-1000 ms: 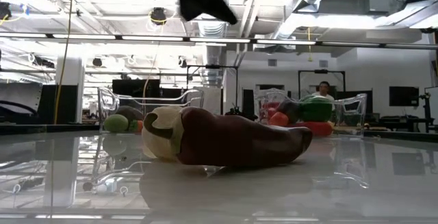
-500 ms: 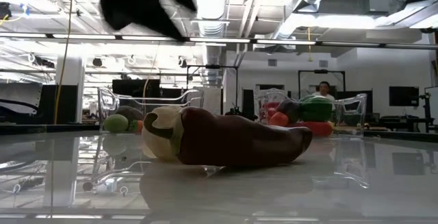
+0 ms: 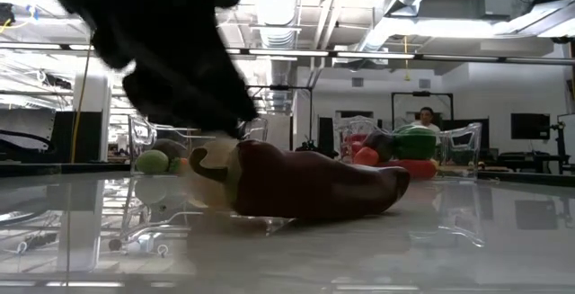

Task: Sort produce into baskets
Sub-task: Put the white garlic into the right transparent bin

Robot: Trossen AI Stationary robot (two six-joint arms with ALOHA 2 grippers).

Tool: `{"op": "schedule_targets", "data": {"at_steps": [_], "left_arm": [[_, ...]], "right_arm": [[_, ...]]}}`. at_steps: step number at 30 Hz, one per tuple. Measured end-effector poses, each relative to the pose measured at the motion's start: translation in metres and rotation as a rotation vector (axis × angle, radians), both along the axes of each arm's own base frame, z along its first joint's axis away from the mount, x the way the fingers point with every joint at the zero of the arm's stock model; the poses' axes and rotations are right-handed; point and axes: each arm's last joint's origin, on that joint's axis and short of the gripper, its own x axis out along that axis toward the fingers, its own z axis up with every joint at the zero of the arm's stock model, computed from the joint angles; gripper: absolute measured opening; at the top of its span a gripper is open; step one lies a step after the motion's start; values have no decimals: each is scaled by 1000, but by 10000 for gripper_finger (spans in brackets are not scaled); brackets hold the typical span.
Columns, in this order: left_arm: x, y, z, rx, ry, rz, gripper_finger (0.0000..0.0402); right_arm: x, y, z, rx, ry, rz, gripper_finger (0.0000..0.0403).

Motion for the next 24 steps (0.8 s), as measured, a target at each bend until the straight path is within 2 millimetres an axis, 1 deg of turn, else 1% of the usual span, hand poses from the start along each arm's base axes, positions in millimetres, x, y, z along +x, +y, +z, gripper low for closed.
{"op": "schedule_targets", "data": {"at_steps": [3,5,7,9,12,15,17,19,22,24], "left_arm": [[-4,2,-14,4,50,1,234],[0,0,-19,-15,48,3,234],[-3,2,-24,4,77,4,234],[1,1,-25,-17,71,-1,234],[-1,2,-28,-16,95,-4,234],[-2,4,-26,-24,95,37,233],[-1,6,-22,-47,77,60,233],[-1,8,-14,-72,57,76,233],[-4,10,6,-106,6,88,233],[-10,7,22,-112,-45,95,233]], "right_arm": [[0,0,0,1,-1,-1,372],[0,0,0,-5,5,2,372],[-1,0,-1,-11,11,6,372],[-1,-3,-1,-24,25,6,372],[-1,-5,-2,-36,39,11,372],[0,-7,-2,-52,49,19,372],[0,-10,-3,-60,57,19,372],[2,-13,-3,-66,63,35,372],[3,-15,-3,-88,76,76,372],[5,-14,-5,-109,67,120,372]]}}
